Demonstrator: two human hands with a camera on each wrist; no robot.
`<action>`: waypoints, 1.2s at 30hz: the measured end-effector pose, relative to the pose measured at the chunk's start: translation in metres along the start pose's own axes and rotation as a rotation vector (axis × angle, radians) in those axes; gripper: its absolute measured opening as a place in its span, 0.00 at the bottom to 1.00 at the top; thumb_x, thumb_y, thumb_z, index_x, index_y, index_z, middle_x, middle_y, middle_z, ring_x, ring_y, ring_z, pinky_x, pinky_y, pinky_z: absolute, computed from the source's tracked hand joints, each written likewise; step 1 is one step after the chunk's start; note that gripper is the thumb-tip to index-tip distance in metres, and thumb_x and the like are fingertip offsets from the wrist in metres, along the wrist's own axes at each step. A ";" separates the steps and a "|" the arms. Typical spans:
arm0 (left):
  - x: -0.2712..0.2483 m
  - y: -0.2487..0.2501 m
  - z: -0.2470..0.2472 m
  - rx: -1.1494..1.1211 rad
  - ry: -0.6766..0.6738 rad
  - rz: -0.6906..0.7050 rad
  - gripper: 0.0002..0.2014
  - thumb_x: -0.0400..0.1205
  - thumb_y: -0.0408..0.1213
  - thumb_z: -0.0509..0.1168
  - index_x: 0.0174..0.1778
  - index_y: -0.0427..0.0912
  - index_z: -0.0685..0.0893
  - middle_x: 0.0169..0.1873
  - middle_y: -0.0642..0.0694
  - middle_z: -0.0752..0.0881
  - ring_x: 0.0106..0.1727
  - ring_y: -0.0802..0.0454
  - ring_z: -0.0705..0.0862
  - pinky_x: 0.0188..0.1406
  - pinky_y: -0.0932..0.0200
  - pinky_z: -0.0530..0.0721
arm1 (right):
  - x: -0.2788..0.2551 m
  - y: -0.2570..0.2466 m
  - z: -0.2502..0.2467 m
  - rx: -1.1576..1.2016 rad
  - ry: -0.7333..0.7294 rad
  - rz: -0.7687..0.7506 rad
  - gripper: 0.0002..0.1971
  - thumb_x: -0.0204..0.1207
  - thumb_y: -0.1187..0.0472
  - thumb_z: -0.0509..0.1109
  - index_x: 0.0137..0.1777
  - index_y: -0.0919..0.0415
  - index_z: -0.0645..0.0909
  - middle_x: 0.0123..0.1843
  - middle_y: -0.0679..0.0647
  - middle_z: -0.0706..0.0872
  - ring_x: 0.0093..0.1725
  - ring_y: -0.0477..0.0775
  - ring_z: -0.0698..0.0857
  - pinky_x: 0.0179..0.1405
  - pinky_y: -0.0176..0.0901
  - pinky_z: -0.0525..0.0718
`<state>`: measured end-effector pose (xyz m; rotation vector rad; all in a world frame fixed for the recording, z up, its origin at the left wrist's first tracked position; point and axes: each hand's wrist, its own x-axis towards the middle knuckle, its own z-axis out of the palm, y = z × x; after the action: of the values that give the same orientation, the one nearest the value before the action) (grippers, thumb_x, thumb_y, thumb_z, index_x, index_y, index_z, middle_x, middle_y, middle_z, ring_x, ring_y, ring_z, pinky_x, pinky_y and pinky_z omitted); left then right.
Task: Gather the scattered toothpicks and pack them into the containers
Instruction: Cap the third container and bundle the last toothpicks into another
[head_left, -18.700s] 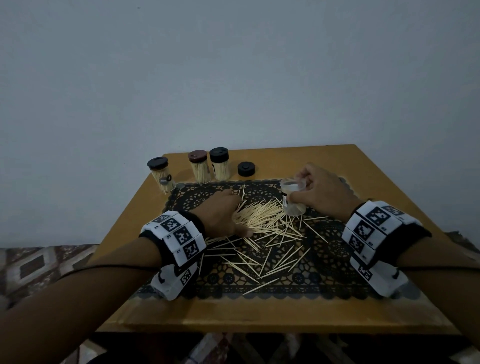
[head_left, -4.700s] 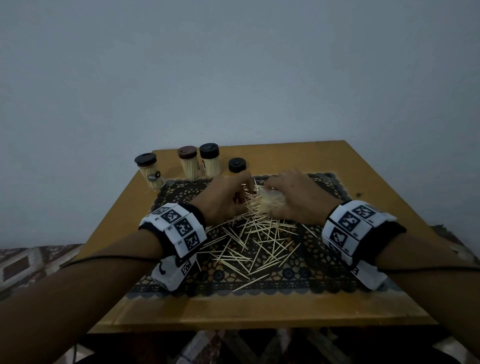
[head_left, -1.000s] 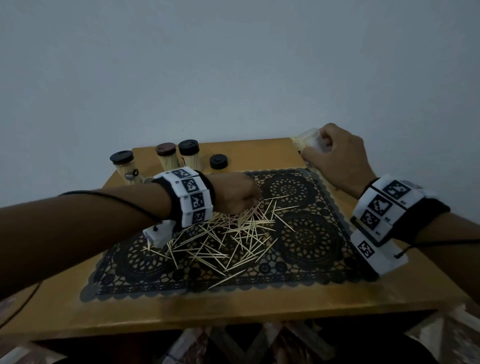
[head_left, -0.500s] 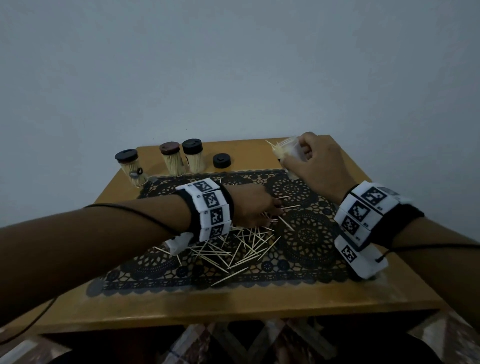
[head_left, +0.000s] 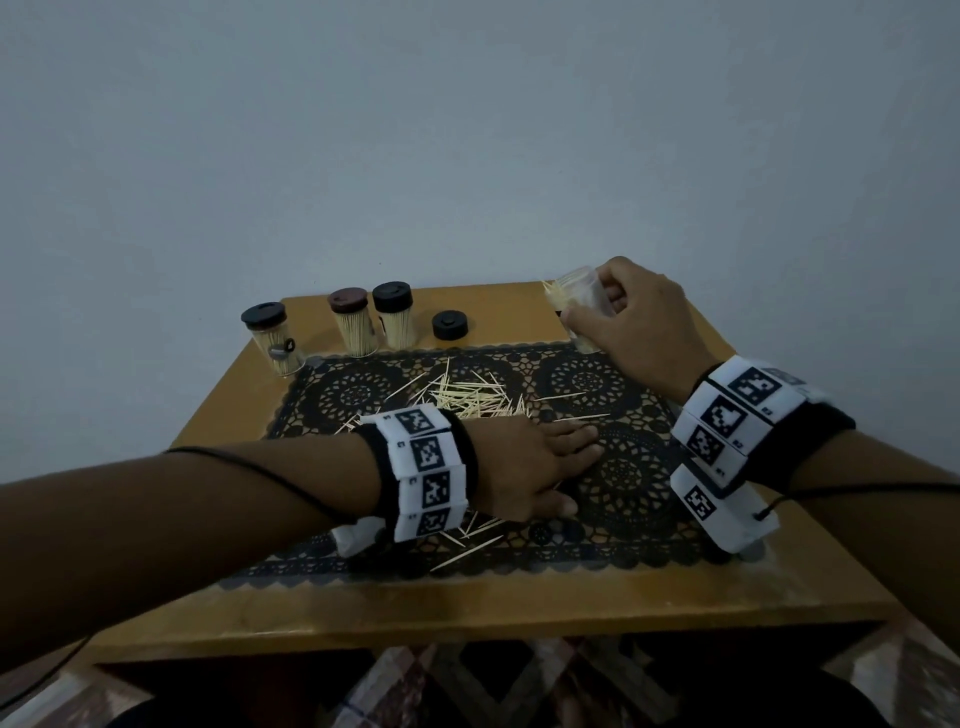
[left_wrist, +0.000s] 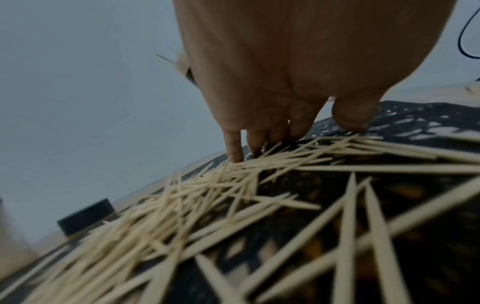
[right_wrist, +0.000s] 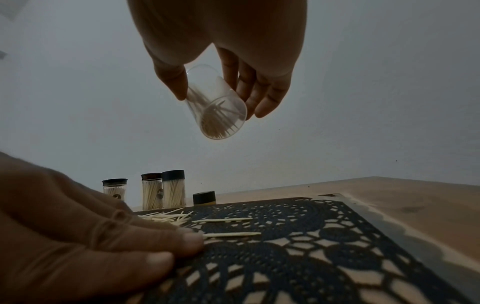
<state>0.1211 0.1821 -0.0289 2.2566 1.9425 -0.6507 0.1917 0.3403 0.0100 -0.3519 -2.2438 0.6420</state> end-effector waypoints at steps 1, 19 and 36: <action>-0.004 -0.002 0.002 0.027 -0.008 -0.012 0.34 0.88 0.54 0.44 0.84 0.37 0.44 0.84 0.39 0.43 0.85 0.46 0.46 0.79 0.44 0.63 | 0.000 0.001 0.000 -0.004 -0.001 -0.001 0.16 0.72 0.50 0.76 0.49 0.61 0.80 0.42 0.50 0.86 0.39 0.51 0.83 0.35 0.38 0.79; 0.040 -0.022 -0.012 -0.063 -0.065 -0.185 0.33 0.88 0.57 0.41 0.85 0.46 0.39 0.84 0.44 0.40 0.85 0.43 0.45 0.77 0.41 0.64 | 0.007 0.004 -0.008 -0.015 0.002 0.002 0.14 0.73 0.51 0.76 0.47 0.58 0.76 0.40 0.46 0.80 0.37 0.45 0.76 0.33 0.27 0.71; -0.056 -0.067 -0.004 -0.612 0.246 -0.585 0.23 0.90 0.48 0.47 0.79 0.42 0.65 0.70 0.38 0.77 0.65 0.41 0.77 0.63 0.51 0.73 | 0.007 -0.011 -0.009 0.022 -0.020 0.012 0.16 0.73 0.51 0.76 0.51 0.62 0.80 0.47 0.51 0.85 0.45 0.51 0.82 0.43 0.45 0.82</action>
<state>0.0521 0.1446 0.0094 1.4575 2.4876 0.2056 0.1936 0.3369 0.0258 -0.3492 -2.2535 0.6787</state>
